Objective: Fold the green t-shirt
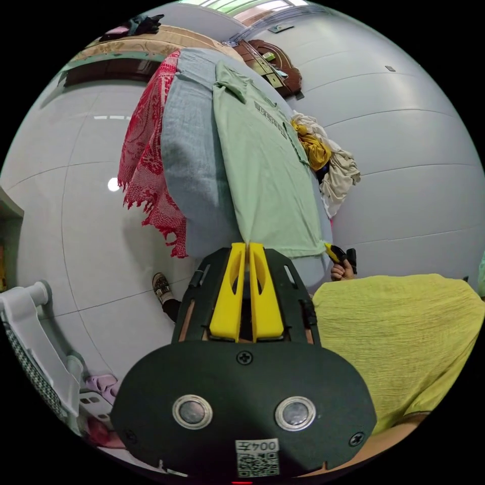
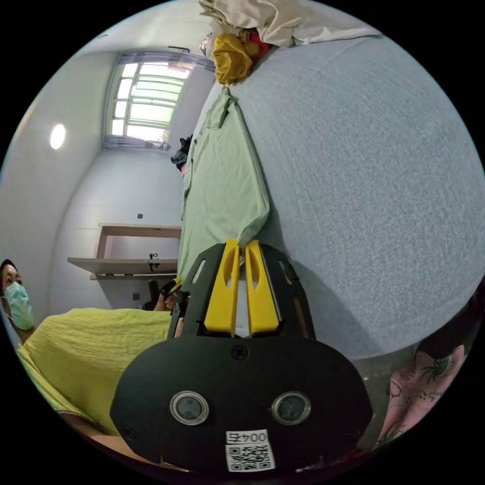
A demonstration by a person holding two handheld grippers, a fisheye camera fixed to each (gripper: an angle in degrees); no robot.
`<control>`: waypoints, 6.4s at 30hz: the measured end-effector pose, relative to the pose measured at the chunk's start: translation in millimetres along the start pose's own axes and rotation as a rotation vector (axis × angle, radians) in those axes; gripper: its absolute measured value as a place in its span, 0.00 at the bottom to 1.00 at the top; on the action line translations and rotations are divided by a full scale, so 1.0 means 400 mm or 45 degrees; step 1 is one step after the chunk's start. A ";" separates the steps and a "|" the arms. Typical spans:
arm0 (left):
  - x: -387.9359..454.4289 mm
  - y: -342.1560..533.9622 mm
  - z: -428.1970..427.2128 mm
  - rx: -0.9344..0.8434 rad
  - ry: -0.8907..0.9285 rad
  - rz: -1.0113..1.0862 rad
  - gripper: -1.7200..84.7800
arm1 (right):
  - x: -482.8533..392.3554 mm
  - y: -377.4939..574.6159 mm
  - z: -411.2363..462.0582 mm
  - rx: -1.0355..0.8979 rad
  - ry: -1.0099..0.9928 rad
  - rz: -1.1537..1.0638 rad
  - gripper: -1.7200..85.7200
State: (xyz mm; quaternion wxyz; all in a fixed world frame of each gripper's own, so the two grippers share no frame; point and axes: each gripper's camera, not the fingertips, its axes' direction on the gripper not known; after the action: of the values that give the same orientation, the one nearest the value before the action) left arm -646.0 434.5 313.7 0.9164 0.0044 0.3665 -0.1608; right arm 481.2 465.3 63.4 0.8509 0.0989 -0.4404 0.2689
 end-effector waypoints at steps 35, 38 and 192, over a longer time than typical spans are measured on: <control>0.536 -0.153 -0.158 0.079 -0.308 -0.001 0.03 | -0.449 -0.267 0.069 -0.100 0.344 -0.545 0.01; 0.579 -0.264 -0.176 0.102 -0.332 0.054 0.03 | -0.477 -0.398 0.119 -0.088 0.314 -0.556 0.01; 0.678 -0.855 0.340 -0.245 -1.020 0.781 0.10 | 0.062 -0.569 1.353 -0.625 1.059 -0.485 0.09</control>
State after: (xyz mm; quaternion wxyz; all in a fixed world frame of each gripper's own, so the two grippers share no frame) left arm -472.5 14.1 268.3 0.9862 -0.0344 -0.0183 0.1610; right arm 240.0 65.1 419.7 0.9859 -0.1405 -0.0894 0.0145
